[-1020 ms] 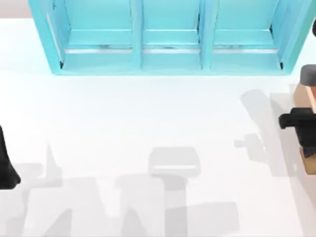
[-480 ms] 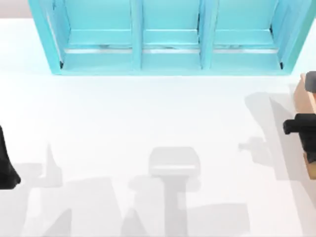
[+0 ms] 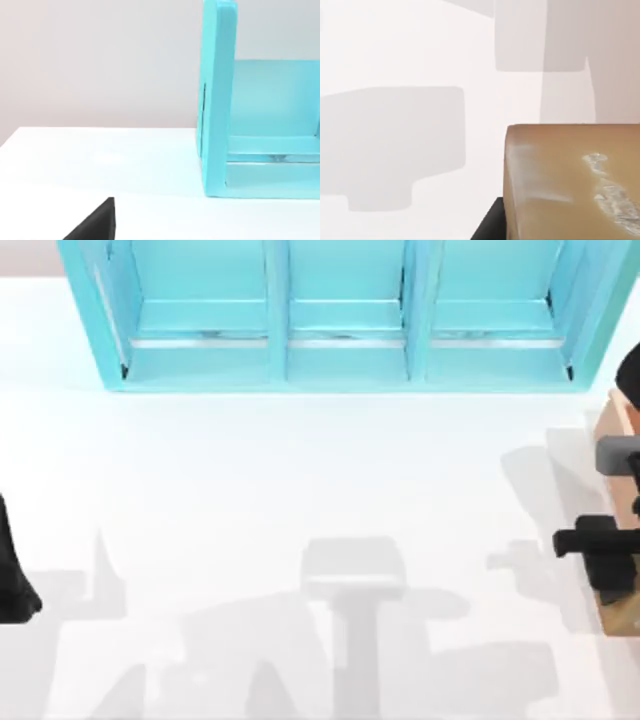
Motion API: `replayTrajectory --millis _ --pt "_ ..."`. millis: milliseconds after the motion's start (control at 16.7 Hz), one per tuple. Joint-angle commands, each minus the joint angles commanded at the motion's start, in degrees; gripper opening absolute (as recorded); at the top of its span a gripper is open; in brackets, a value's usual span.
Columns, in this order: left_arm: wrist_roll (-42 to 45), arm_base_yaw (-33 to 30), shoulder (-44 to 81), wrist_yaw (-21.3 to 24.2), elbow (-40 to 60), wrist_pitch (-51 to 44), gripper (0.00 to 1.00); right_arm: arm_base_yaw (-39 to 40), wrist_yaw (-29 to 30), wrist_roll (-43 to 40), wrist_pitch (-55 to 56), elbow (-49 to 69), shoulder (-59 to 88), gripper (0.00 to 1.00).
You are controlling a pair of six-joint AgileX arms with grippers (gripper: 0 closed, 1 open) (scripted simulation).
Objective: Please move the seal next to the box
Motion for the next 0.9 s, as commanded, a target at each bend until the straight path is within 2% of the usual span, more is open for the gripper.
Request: replayTrajectory --millis 180,900 --pt "0.0 0.0 0.0 0.0 0.0 0.0 1.0 0.0 0.0 0.0 0.0 0.0 0.0 0.0" --pt "0.0 0.0 0.0 0.0 0.0 0.0 1.0 0.0 0.0 0.0 0.0 0.0 0.0 0.9"
